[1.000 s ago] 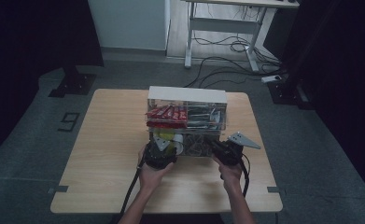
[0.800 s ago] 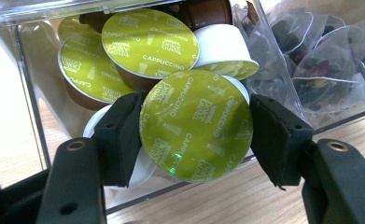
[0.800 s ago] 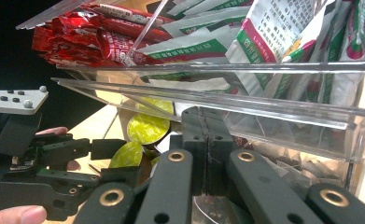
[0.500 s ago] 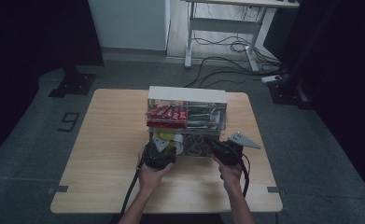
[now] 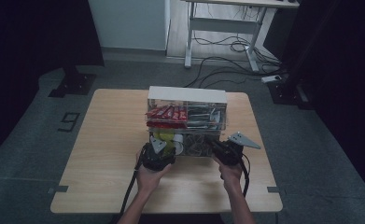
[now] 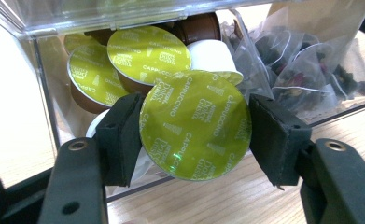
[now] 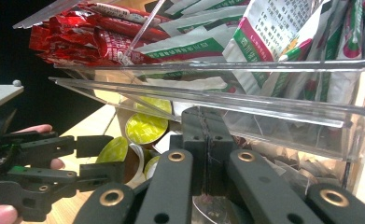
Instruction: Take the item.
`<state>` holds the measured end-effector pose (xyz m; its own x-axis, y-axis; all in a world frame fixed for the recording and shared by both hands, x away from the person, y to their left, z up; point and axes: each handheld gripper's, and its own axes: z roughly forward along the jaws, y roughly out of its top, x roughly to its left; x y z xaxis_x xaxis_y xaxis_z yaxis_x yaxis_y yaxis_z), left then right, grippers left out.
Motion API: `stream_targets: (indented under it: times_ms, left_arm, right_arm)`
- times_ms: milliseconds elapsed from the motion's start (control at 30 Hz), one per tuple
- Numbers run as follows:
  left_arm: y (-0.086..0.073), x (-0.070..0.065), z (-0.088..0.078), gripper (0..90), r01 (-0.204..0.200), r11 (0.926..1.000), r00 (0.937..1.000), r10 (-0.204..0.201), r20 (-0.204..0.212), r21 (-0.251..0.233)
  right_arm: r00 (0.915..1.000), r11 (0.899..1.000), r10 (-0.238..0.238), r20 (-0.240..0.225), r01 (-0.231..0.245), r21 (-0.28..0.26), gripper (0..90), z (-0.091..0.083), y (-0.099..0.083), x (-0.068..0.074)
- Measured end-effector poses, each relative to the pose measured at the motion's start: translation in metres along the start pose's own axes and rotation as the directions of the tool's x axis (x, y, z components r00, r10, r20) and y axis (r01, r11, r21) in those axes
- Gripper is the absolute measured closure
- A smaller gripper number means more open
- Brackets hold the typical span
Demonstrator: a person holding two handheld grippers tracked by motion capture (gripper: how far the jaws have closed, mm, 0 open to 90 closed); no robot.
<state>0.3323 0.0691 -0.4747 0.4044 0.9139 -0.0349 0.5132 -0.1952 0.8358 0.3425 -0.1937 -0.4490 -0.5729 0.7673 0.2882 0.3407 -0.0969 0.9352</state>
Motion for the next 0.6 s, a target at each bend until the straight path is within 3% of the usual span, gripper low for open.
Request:
stream_targets:
  times_ms: [300,600]
  left_arm:
    - [0.002,0.005,-0.007,38.2,0.033,0.9993,0.9993,-0.033,0.015,-0.014]
    - [0.001,0.009,-0.013,38.2,0.040,0.9989,0.9990,-0.040,0.022,-0.022]
  right_arm:
    - [1.0000,1.000,-0.002,0.003,0.002,0.003,89.2,0.000,0.000,-0.001]
    - [1.0000,1.000,0.000,0.004,0.000,0.003,89.2,0.000,0.000,-0.001]
